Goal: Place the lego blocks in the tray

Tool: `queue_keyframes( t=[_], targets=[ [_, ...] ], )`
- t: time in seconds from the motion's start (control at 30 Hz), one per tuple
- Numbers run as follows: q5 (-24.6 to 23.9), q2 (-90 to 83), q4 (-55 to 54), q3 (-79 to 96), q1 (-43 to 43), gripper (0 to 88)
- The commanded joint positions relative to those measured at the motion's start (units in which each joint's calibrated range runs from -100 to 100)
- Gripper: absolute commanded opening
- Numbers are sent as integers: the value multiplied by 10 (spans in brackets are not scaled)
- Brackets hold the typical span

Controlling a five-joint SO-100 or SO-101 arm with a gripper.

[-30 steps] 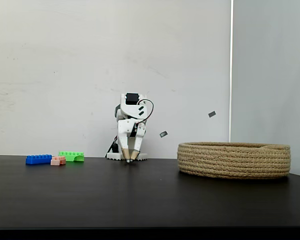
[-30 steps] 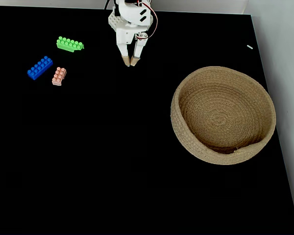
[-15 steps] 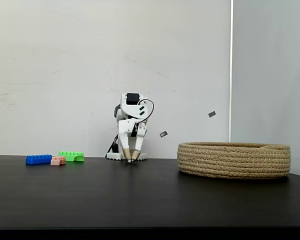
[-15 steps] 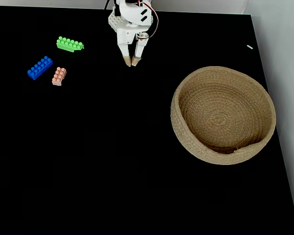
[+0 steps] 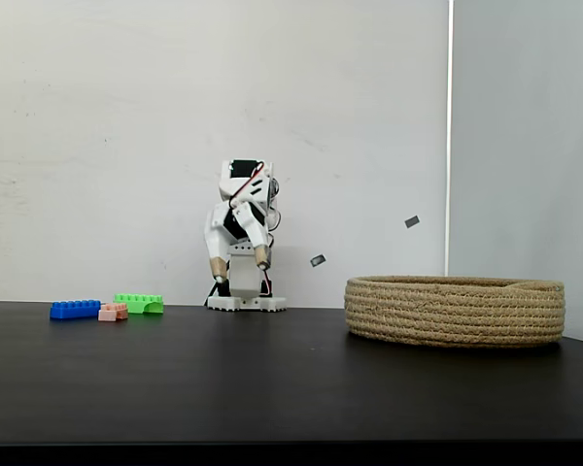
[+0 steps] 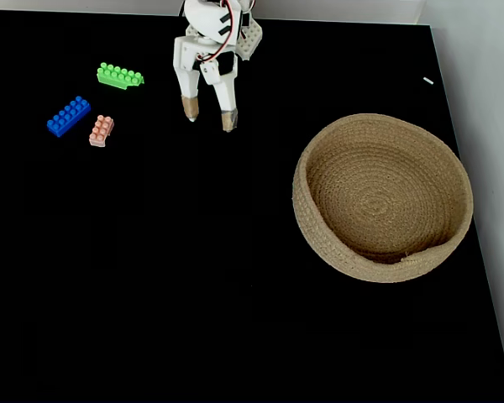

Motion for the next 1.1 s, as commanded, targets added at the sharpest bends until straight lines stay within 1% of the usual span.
queue_keyframes(
  t=[0.0,0.2,0.33,0.5,0.6,0.8,1.07],
  targets=[
    [-26,143,10,-173,80,292],
    [-31,288,105,-317,207,287],
    [-24,328,124,-338,278,293],
    [-13,340,157,-341,348,300],
    [-5,346,182,-347,378,315],
    [0,380,184,-349,420,315],
    [-2,418,182,-355,445,308]
  ],
)
